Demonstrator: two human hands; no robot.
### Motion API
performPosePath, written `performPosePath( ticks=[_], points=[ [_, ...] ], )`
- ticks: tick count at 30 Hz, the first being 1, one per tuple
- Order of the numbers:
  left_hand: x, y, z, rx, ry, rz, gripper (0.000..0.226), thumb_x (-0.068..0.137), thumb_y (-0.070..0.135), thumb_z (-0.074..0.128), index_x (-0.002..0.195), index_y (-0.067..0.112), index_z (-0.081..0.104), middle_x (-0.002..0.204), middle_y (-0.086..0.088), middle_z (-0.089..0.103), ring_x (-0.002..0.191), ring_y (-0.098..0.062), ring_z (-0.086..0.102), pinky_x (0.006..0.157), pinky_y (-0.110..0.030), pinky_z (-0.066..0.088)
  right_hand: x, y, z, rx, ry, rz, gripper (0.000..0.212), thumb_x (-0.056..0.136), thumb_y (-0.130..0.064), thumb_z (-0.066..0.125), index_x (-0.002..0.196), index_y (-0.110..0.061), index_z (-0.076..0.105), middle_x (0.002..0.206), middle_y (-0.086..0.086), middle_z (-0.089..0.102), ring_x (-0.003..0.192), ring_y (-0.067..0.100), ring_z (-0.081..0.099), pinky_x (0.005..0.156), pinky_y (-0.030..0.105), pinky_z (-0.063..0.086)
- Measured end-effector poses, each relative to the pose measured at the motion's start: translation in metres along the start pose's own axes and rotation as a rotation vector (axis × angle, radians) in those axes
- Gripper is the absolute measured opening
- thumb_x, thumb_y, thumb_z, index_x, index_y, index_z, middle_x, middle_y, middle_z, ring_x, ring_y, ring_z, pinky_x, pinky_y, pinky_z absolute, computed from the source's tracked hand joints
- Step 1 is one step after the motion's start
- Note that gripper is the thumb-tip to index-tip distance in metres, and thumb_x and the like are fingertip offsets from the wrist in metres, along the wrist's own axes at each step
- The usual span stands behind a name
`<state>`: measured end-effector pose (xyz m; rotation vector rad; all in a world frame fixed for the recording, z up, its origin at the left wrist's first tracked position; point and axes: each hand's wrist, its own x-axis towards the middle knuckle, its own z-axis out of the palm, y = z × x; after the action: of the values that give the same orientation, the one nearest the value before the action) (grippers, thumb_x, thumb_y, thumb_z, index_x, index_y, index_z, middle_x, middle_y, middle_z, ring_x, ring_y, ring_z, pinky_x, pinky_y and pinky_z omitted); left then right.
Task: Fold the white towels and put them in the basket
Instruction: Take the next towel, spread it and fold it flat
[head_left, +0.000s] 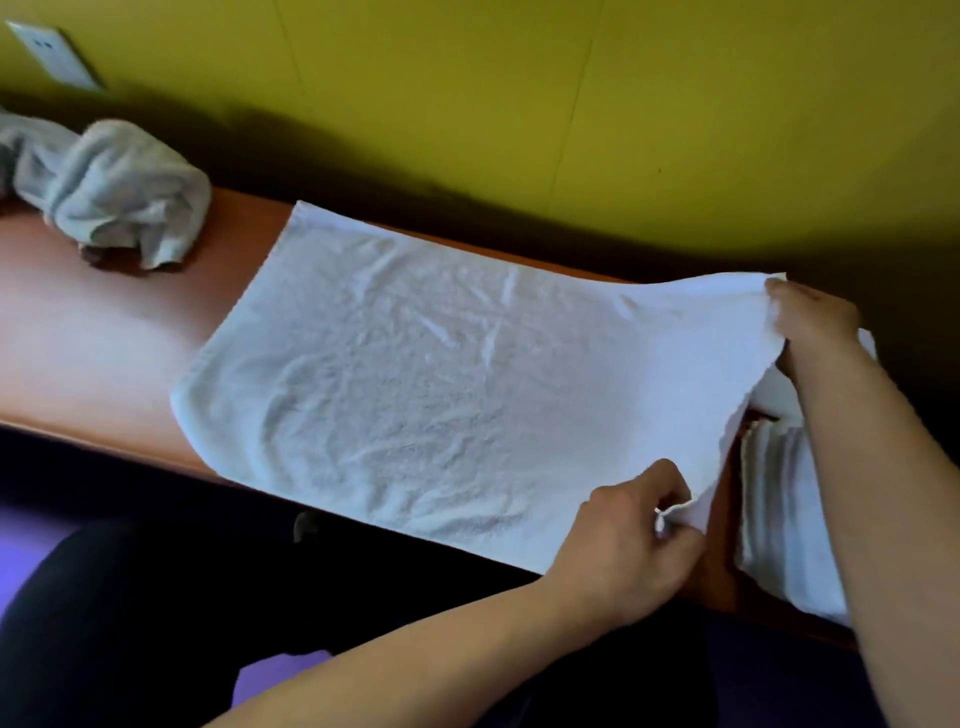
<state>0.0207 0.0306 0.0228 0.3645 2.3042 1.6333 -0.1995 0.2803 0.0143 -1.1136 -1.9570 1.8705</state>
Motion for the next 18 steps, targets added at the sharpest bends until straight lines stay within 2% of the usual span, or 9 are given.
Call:
performPosePath(
  ticks=[2,4,5,7,8,9,11,14,18],
  points=[
    [-0.008,0.002,-0.013,-0.05,0.023,-0.025,0.016,0.088,0.034,0.058,0.081,0.03,0.044,0.062,0.009,0.051,0.055,-0.01,0.044,0.055,-0.025,0.039,-0.014,-0.01,0.008,-0.02,-0.01,-0.033,0.019,0.092,-0.017,0.068,0.078,-0.012,0.057,0.089,0.006,0.065,0.079,0.018,0.061,0.077,0.033,0.045],
    [-0.018,0.0,-0.031,-0.076,0.067,-0.057,0.024,0.09,0.037,0.054,0.072,0.029,0.039,0.056,0.01,0.045,0.052,-0.009,0.04,0.049,-0.017,0.031,-0.035,-0.019,0.024,-0.022,-0.033,-0.066,0.01,0.09,-0.02,0.071,0.087,-0.012,0.066,0.108,0.011,0.067,0.092,0.023,0.066,0.08,0.036,0.052],
    [-0.023,-0.003,-0.041,-0.07,0.098,-0.063,0.03,0.092,0.038,0.052,0.07,0.026,0.036,0.056,0.008,0.04,0.053,-0.01,0.036,0.048,-0.018,0.029,-0.046,-0.022,0.034,0.003,-0.056,-0.068,0.011,0.09,-0.02,0.071,0.095,-0.011,0.069,0.112,0.012,0.068,0.094,0.024,0.068,0.08,0.037,0.055],
    [-0.035,-0.013,-0.063,-0.037,0.16,-0.061,0.038,0.096,0.04,0.05,0.07,0.018,0.032,0.059,0.004,0.033,0.055,-0.013,0.033,0.051,-0.024,0.034,-0.066,-0.029,0.058,0.066,-0.095,-0.062,0.026,0.091,-0.017,0.07,0.115,-0.008,0.069,0.112,0.01,0.069,0.086,0.02,0.071,0.068,0.031,0.059],
    [-0.041,-0.018,-0.075,-0.035,0.182,-0.06,0.041,0.098,0.041,0.049,0.07,0.016,0.032,0.061,0.002,0.033,0.056,-0.014,0.037,0.055,-0.028,0.042,-0.077,-0.031,0.072,0.1,-0.116,-0.07,0.03,0.092,-0.015,0.068,0.121,-0.009,0.067,0.11,0.009,0.068,0.084,0.019,0.069,0.064,0.03,0.057],
    [-0.047,-0.024,-0.088,-0.052,0.2,-0.065,0.043,0.099,0.041,0.049,0.069,0.014,0.033,0.064,-0.001,0.034,0.057,-0.017,0.044,0.06,-0.033,0.051,-0.088,-0.033,0.088,0.116,-0.136,-0.084,0.031,0.093,-0.014,0.067,0.123,-0.009,0.066,0.11,0.008,0.067,0.086,0.02,0.068,0.064,0.031,0.055],
    [-0.059,-0.034,-0.111,-0.115,0.243,-0.102,0.046,0.1,0.042,0.049,0.069,0.01,0.038,0.069,-0.008,0.042,0.06,-0.019,0.059,0.062,-0.037,0.058,-0.107,-0.034,0.12,0.114,-0.155,-0.127,0.032,0.095,-0.014,0.064,0.127,-0.008,0.063,0.109,0.006,0.063,0.091,0.019,0.063,0.067,0.032,0.053],
    [-0.075,-0.053,-0.145,-0.166,0.344,-0.174,0.045,0.1,0.037,0.052,0.07,0.006,0.042,0.065,-0.004,0.045,0.061,-0.024,0.066,0.055,-0.026,0.056,-0.134,-0.036,0.166,0.097,-0.216,-0.162,0.021,0.096,-0.014,0.062,0.116,-0.012,0.064,0.107,0.006,0.062,0.089,0.02,0.063,0.074,0.034,0.051],
    [-0.092,-0.071,-0.187,-0.154,0.458,-0.239,0.042,0.101,0.033,0.054,0.07,0.006,0.045,0.065,-0.016,0.053,0.059,-0.022,0.068,0.051,-0.017,0.049,-0.166,-0.041,0.225,0.094,-0.308,-0.123,0.008,0.094,-0.013,0.066,0.101,-0.017,0.065,0.086,0.003,0.063,0.071,0.015,0.061,0.059,0.031,0.052]
  ],
)
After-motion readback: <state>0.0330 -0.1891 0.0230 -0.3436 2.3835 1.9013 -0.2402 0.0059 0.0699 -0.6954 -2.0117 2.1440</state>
